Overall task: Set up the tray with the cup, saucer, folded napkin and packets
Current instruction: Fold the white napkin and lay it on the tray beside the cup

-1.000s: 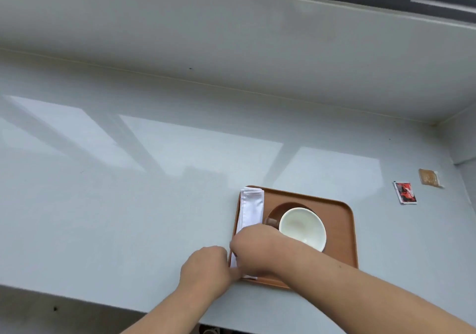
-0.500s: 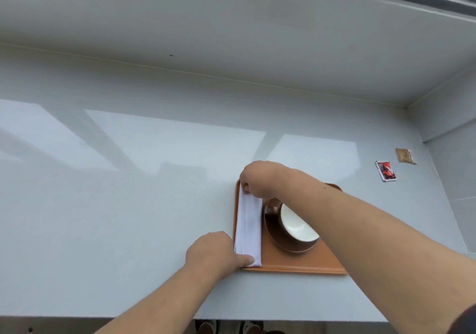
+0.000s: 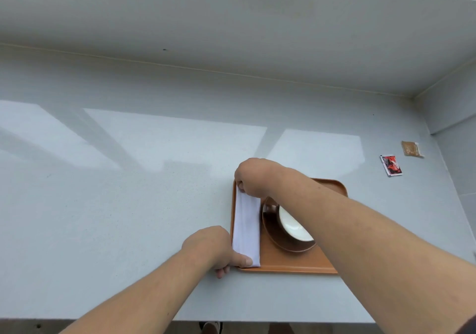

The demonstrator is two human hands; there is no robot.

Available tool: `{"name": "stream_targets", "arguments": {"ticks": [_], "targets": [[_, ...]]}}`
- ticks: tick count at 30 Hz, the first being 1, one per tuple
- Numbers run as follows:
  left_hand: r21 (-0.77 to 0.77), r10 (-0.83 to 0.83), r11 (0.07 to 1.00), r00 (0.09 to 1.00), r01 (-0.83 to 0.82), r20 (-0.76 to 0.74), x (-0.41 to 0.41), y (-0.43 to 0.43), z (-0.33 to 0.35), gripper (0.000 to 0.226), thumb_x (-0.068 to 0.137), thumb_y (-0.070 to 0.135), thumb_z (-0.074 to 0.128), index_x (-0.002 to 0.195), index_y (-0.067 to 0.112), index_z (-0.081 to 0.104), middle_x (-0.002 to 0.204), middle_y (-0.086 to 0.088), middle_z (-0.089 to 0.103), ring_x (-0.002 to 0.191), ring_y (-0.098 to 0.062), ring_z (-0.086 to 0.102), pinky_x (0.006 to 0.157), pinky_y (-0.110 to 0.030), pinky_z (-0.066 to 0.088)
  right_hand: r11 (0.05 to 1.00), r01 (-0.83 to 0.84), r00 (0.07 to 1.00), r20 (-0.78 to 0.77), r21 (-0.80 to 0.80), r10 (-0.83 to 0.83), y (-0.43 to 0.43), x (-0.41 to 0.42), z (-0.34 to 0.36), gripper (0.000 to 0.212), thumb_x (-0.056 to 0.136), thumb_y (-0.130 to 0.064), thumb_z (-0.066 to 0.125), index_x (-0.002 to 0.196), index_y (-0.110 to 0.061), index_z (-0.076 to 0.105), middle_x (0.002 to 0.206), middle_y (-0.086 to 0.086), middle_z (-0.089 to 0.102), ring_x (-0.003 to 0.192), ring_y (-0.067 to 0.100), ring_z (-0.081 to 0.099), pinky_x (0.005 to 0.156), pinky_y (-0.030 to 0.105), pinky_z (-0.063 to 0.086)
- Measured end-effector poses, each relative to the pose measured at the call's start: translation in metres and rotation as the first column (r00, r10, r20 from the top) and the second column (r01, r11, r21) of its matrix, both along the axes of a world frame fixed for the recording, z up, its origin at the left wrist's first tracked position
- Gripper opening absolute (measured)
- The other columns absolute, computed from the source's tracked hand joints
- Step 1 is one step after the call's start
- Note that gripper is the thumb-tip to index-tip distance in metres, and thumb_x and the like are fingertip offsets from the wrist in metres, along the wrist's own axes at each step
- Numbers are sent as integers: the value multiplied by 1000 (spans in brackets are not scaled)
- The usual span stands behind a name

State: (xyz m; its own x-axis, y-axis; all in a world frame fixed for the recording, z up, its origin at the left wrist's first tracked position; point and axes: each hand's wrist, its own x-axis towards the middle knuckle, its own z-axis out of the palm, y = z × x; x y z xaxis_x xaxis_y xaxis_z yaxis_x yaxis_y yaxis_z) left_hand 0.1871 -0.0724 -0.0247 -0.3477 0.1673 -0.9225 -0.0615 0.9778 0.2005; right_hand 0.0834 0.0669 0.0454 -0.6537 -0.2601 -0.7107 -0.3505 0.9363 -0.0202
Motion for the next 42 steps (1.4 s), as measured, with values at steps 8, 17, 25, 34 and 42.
{"name": "stream_targets", "arguments": {"ticks": [8, 17, 25, 34, 42], "targets": [[-32, 7, 999, 1000, -6, 19, 1, 3, 0, 63, 69, 81, 69, 53, 22, 59, 49, 6, 66, 59, -14, 60, 82, -32, 49, 997, -16, 1000, 8, -71, 17, 6, -5, -2, 29, 95, -4, 45, 105, -5, 72, 91, 4, 59, 79, 23, 49, 70, 32, 43], [-19, 16, 1000, 1000, -16, 21, 1, 2, 0, 63, 68, 82, 70, 52, 22, 59, 49, 6, 66, 60, -14, 60, 84, -32, 50, 998, -49, 999, 9, -38, 49, 4, -5, -2, 32, 95, -2, 46, 111, -5, 73, 90, 3, 56, 79, 22, 47, 69, 30, 42], [-24, 23, 999, 999, -22, 37, 2, 2, -1, 64, 68, 83, 69, 52, 22, 58, 50, 5, 66, 61, -15, 60, 84, -32, 50, 998, -41, 999, -1, -46, 41, 5, -6, -7, 32, 96, -3, 46, 111, -6, 73, 90, 2, 57, 79, 21, 48, 69, 30, 42], [7, 22, 1000, 996, -21, -89, 11, -2, 11, 70, 62, 88, 63, 47, 20, 60, 48, 6, 66, 55, -11, 63, 77, -32, 55, 999, -21, 999, -28, -39, 20, 4, 5, -11, 24, 95, -3, 48, 101, -8, 71, 90, 2, 61, 78, 21, 54, 68, 31, 47], [201, 241, 970, 641, -137, -729, -33, 5, 47, 43, 93, 50, 49, 62, 20, 49, 59, 2, 57, 55, -12, 51, 51, -34, 44, 934, 10, 898, -408, -358, -166, 58, 43, 10, 14, 88, -12, 48, 83, -15, 61, 81, 1, 59, 78, 26, 52, 61, 35, 38]]}}
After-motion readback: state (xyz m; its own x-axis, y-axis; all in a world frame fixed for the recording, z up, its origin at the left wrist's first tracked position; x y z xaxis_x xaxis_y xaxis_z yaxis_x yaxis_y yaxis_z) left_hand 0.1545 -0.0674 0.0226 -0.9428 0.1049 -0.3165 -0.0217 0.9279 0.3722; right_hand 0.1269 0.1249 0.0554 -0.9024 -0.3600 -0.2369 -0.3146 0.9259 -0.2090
